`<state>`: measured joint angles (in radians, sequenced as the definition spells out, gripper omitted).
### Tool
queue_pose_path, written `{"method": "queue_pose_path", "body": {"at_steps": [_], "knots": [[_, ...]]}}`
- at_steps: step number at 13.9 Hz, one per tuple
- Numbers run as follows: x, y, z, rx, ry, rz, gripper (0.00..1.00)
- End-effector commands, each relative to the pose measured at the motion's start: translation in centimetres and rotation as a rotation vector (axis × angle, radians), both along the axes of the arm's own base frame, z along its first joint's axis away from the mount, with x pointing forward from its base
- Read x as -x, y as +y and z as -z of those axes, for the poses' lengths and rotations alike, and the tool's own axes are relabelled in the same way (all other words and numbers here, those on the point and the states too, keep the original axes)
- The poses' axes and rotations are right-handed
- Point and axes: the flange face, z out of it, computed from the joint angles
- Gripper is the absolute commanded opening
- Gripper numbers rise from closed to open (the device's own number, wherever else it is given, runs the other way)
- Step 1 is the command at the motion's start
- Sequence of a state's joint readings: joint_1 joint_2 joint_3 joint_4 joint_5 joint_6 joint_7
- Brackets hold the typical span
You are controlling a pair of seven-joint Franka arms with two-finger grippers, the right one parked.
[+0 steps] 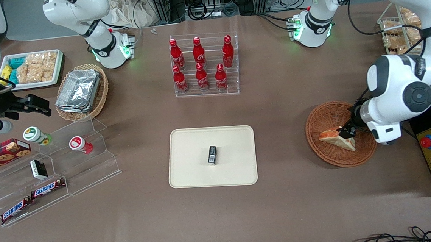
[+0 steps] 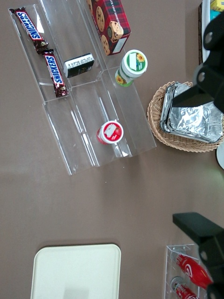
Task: Place sandwich from basket to tray
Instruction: 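Lower the left gripper over the wrapped sandwich in the wicker basket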
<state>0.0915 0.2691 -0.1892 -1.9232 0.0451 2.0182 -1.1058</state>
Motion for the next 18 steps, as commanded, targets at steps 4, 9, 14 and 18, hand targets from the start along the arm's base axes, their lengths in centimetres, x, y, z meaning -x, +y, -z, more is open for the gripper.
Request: {"method": "queue_pose_path", "body": {"at_steps": [4,9,14,18], "knots": [[-0.6,-0.9,2.9,-0.065,-0.034,0.021,0.99],[-1.2,0.0,5.2,-0.062,-0.049,0.014,0.99],[-1.3,1.3,7.1,-0.064,-0.042,-0.004,0.98],[-0.5,2.0,9.3,-0.059,-0.055,-0.007,0.98]]}}
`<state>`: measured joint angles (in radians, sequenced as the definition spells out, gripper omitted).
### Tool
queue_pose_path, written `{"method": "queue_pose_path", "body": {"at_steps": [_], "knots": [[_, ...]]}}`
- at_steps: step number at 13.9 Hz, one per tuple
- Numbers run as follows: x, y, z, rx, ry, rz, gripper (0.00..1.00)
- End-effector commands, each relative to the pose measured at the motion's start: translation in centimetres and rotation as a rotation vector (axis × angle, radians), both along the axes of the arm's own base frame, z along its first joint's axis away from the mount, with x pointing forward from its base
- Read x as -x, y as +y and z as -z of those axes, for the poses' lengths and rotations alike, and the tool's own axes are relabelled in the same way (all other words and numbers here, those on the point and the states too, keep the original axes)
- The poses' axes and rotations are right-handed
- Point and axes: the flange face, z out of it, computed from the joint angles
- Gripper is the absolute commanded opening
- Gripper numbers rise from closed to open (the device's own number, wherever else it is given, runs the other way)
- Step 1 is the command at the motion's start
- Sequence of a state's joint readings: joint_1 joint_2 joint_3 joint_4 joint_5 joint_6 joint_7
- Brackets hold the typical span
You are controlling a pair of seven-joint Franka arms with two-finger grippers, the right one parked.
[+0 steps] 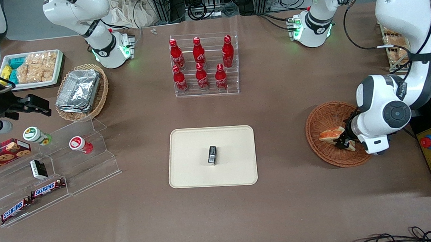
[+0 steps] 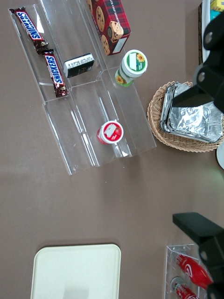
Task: Place sandwich from basket to tray
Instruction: 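Close the left gripper on the sandwich and lift it from the basket, then carry the sandwich to the white tray beside the black box and lower it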
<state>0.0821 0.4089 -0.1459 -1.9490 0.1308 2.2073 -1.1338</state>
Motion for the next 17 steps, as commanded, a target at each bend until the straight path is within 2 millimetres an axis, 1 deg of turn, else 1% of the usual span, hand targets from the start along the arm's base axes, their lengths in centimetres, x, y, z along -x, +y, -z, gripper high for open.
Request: {"method": "queue_pose_path", "body": {"at_steps": [1,2,3,4,5,7,10,13,14,15,16,17], "knots": [[0.6,0.0,1.5,-0.008,-0.025,-0.006,0.95],[0.5,0.0,1.4,-0.008,-0.028,0.0,0.81],[0.4,0.2,1.4,-0.011,-0.028,0.004,0.46],[0.4,0.2,1.4,-0.038,-0.03,0.037,0.17],[0.4,0.4,1.1,-0.071,-0.035,0.07,0.0],[0.3,0.4,-0.2,-0.088,-0.033,0.106,0.0],[-1.2,1.0,-4.1,-0.098,-0.006,0.2,0.0],[-3.0,1.6,-9.1,-0.098,0.007,0.31,0.0],[-3.3,1.6,-11.1,-0.096,0.014,0.345,0.0],[-3.2,1.6,-14.0,-0.091,0.019,0.388,0.0],[-3.4,1.5,-16.4,-0.083,0.017,0.439,0.0],[-3.8,0.6,-18.6,-0.072,0.015,0.47,0.0]]}}
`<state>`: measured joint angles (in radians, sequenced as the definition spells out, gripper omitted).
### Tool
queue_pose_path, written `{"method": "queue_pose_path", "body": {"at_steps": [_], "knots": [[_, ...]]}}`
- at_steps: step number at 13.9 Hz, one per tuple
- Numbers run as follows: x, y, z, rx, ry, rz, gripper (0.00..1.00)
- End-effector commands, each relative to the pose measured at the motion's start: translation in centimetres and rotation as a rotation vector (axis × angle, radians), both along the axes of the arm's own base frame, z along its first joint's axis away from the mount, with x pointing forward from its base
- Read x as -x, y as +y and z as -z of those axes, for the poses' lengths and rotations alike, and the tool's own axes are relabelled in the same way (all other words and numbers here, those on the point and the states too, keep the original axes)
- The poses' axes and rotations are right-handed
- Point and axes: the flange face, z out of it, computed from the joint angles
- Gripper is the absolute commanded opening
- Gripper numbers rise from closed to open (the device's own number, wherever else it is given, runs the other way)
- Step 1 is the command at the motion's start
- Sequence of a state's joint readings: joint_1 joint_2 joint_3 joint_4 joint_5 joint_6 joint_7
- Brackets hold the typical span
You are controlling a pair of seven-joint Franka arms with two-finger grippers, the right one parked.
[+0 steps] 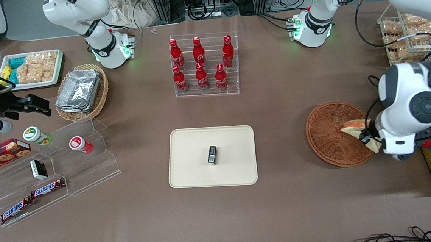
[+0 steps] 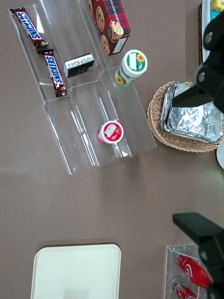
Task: Place sandwich from basket to tray
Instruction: 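Carry the sandwich to the white tray beside the black box and lower it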
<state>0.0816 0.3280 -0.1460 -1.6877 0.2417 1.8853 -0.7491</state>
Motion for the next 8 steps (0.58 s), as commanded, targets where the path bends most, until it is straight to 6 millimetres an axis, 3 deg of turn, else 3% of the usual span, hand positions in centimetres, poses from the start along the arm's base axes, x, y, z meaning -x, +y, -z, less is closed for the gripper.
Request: {"method": "queue_pose_path", "body": {"at_steps": [1,2,4,8], "knots": [[-0.6,-3.0,-6.9,0.017,0.013,0.11,0.0],[-0.6,-5.4,-8.6,0.021,0.025,0.159,0.0],[-0.6,-10.8,-10.0,0.048,0.02,0.255,0.0],[-1.5,-20.8,-8.1,0.144,0.05,0.573,0.0]]}}
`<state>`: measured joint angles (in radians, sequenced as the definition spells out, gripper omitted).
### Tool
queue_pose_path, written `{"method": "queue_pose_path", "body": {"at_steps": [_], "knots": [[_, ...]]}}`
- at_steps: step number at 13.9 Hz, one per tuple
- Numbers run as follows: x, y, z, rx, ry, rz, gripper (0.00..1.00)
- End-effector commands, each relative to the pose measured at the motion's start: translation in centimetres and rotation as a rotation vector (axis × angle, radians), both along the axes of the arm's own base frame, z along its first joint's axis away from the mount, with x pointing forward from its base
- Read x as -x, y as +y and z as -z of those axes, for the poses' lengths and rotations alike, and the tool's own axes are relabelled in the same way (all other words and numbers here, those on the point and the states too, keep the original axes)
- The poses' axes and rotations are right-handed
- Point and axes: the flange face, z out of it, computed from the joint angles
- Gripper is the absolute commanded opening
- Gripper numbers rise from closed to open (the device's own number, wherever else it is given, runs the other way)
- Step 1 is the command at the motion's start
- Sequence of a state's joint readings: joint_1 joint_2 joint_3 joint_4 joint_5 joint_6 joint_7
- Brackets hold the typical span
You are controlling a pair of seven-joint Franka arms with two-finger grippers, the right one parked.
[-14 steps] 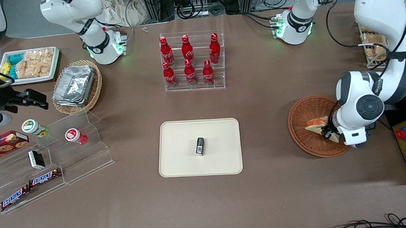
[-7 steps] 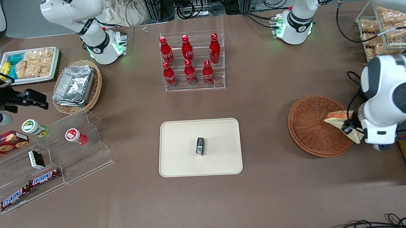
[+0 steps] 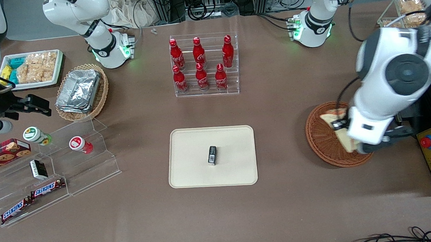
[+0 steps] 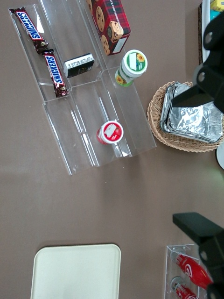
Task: Place sandwich from basket to tray
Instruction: 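Carry the sandwich to the white tray beside the black box and lower it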
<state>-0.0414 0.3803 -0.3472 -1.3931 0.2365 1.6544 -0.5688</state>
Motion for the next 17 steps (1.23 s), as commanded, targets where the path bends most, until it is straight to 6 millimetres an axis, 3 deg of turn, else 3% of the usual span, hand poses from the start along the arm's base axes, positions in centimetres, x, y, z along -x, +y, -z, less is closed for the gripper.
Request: {"method": "queue_pose_path", "body": {"at_steps": [1,3,8,11,14,16,17], "knots": [[-2.4,-5.5,2.6,0.064,0.051,0.214,0.0],[-2.6,-10.9,5.8,0.093,0.06,0.283,0.0],[-1.9,-20.2,16.0,0.17,0.021,0.403,0.0],[-1.6,-22.5,20.9,0.179,-0.009,0.447,0.0],[-0.6,-23.9,24.0,0.159,0.011,0.476,0.0],[-0.4,-23.8,25.1,0.156,0.023,0.473,0.01],[-0.4,-23.8,25.2,0.155,0.024,0.473,0.09]]}}
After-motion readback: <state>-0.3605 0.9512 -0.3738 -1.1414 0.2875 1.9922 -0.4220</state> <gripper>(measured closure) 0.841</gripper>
